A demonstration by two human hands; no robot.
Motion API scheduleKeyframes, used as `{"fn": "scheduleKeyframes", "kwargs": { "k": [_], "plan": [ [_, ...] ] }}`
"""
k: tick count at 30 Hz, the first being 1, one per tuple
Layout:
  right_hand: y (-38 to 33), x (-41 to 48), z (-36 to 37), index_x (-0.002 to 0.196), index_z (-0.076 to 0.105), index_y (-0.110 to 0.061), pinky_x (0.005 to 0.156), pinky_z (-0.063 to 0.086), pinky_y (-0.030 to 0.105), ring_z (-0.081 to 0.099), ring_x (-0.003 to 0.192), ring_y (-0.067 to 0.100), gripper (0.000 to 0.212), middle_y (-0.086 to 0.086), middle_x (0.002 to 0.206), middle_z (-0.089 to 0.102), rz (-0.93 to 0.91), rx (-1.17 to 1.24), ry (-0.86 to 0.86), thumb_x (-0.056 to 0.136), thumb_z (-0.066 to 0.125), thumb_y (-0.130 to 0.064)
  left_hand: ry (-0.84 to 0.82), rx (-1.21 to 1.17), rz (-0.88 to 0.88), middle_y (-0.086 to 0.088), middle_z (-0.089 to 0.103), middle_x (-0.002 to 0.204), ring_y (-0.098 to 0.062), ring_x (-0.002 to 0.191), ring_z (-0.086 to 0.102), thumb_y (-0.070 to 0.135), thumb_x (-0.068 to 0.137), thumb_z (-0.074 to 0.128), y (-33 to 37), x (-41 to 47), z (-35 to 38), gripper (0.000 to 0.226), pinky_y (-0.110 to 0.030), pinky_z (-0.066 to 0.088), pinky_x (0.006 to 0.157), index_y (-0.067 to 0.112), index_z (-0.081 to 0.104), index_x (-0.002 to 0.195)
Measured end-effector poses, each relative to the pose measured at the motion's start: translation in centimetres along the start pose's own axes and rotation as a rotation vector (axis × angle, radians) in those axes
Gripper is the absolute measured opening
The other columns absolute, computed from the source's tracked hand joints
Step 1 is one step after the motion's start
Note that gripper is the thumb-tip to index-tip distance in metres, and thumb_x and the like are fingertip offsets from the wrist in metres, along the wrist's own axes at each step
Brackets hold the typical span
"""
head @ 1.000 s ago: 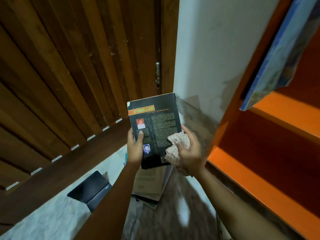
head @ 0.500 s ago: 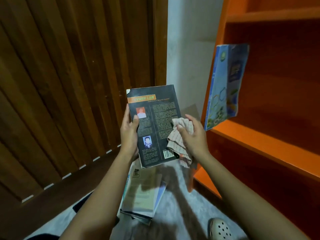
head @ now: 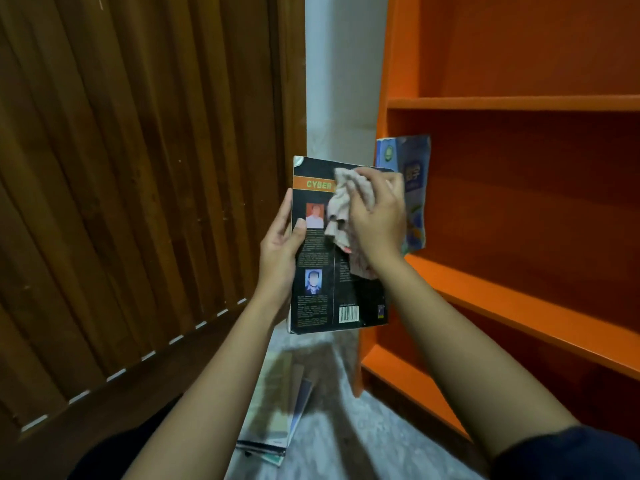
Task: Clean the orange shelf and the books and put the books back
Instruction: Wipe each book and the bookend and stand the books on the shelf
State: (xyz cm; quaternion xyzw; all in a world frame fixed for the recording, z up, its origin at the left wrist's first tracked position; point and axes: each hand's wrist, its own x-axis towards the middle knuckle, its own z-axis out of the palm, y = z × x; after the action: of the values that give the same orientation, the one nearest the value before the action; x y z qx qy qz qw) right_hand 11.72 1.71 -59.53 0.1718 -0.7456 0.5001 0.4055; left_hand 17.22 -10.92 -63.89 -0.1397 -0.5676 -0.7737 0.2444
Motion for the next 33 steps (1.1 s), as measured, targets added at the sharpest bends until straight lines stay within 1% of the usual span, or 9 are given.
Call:
{"fn": "scheduleKeyframes", "kwargs": {
  "k": [5, 8, 11, 15, 18, 21, 23, 29, 33],
  "plan": [
    [4.6, 0.0, -3.3, 0.106, 0.061, -0.023, 0.064, 0.036, 0.022, 0.049, 0.083, 0.014, 0.016, 0.002, 0.113, 0.048, 0.415, -0.04, 0.189, 0.092, 0.054, -0.029, -0.025, -0.084, -0.061, -0.015, 0.054, 0.135, -0.027, 0.111, 0.06, 0.006, 0.097, 0.044, -1.3, -0.2, 2.1, 0.051, -0.04, 0.053, 0.089, 0.029, 0.035, 0.142],
    [4.2, -2.2, -2.7, 0.105, 0.062, -0.019, 0.061, 0.036, 0.004, 0.047, 0.082, 0.001, 0.015, 0.0, 0.106, 0.046, 0.22, 0.03, 0.108, 0.091, 0.057, -0.024, -0.055, -0.112, -0.108, -0.012, 0.056, 0.134, -0.03, 0.116, 0.058, 0.007, 0.097, 0.046, -2.7, 0.0, 4.3, 0.052, -0.051, 0.047, 0.097, 0.029, 0.036, 0.142],
    [4.7, -3.5, -2.6, 0.103, 0.064, -0.019, 0.066, 0.04, 0.006, 0.046, 0.084, 0.0, 0.015, 0.003, 0.105, 0.051, 0.01, 0.001, 0.034, 0.09, 0.059, -0.024, -0.025, -0.164, -0.141, -0.01, 0.058, 0.132, -0.029, 0.117, 0.058, 0.006, 0.097, 0.045, -3.7, 0.2, 5.1, 0.052, -0.052, 0.044, 0.1, 0.027, 0.035, 0.144],
    [8.1, -2.6, -4.2, 0.104, 0.062, -0.021, 0.059, 0.04, 0.023, 0.048, 0.081, 0.011, 0.015, 0.0, 0.105, 0.046, 0.285, -0.071, 0.128, 0.091, 0.056, -0.023, 0.035, -0.21, -0.152, -0.003, 0.067, 0.118, -0.025, 0.108, 0.062, 0.007, 0.097, 0.045, -4.4, 0.2, 4.1, 0.05, -0.046, 0.049, 0.095, 0.027, 0.037, 0.142],
    [8.5, -4.0, -3.4, 0.106, 0.061, -0.02, 0.056, 0.039, 0.021, 0.051, 0.083, 0.014, 0.016, 0.001, 0.109, 0.046, 0.351, -0.113, 0.105, 0.091, 0.055, -0.022, 0.084, -0.201, -0.148, 0.005, 0.069, 0.114, -0.021, 0.108, 0.063, 0.004, 0.097, 0.044, -4.9, 0.1, 3.9, 0.05, -0.042, 0.05, 0.094, 0.024, 0.037, 0.143],
    [6.8, -7.9, -1.5, 0.106, 0.062, -0.021, 0.063, 0.049, 0.029, 0.054, 0.085, 0.017, 0.02, 0.005, 0.111, 0.048, 0.074, -0.023, -0.095, 0.087, 0.057, -0.019, 0.151, -0.217, -0.158, -0.004, 0.06, 0.13, -0.023, 0.117, 0.058, 0.002, 0.097, 0.043, -5.5, 0.4, 3.6, 0.051, -0.045, 0.045, 0.101, 0.022, 0.037, 0.143],
    [7.0, -10.1, -0.9, 0.104, 0.061, -0.025, 0.056, 0.046, 0.029, 0.057, 0.079, 0.023, 0.019, 0.002, 0.108, 0.048, -0.139, -0.085, -0.241, 0.085, 0.058, -0.024, 0.192, -0.23, -0.156, -0.007, 0.055, 0.135, -0.023, 0.118, 0.058, 0.003, 0.097, 0.043, -5.5, 0.5, 2.8, 0.05, -0.044, 0.047, 0.1, 0.023, 0.037, 0.143],
    [10.6, -9.5, -1.2, 0.106, 0.062, -0.023, 0.076, 0.049, 0.039, 0.053, 0.089, 0.015, 0.017, 0.0, 0.11, 0.049, 0.336, -0.09, -0.075, 0.09, 0.057, -0.028, 0.258, -0.229, -0.146, -0.006, 0.057, 0.133, -0.024, 0.114, 0.059, 0.006, 0.097, 0.044, -4.8, 0.4, -0.4, 0.051, -0.043, 0.05, 0.096, 0.025, 0.036, 0.143],
    [9.7, -12.4, -0.6, 0.104, 0.062, -0.025, 0.075, 0.045, 0.03, 0.053, 0.093, 0.014, 0.018, 0.001, 0.107, 0.05, 0.091, 0.025, -0.226, 0.088, 0.056, -0.031, 0.337, -0.264, -0.14, 0.004, 0.065, 0.12, -0.015, 0.101, 0.066, 0.007, 0.098, 0.043, -5.0, 0.6, -1.4, 0.051, -0.039, 0.054, 0.088, 0.025, 0.034, 0.144]
  ]
}}
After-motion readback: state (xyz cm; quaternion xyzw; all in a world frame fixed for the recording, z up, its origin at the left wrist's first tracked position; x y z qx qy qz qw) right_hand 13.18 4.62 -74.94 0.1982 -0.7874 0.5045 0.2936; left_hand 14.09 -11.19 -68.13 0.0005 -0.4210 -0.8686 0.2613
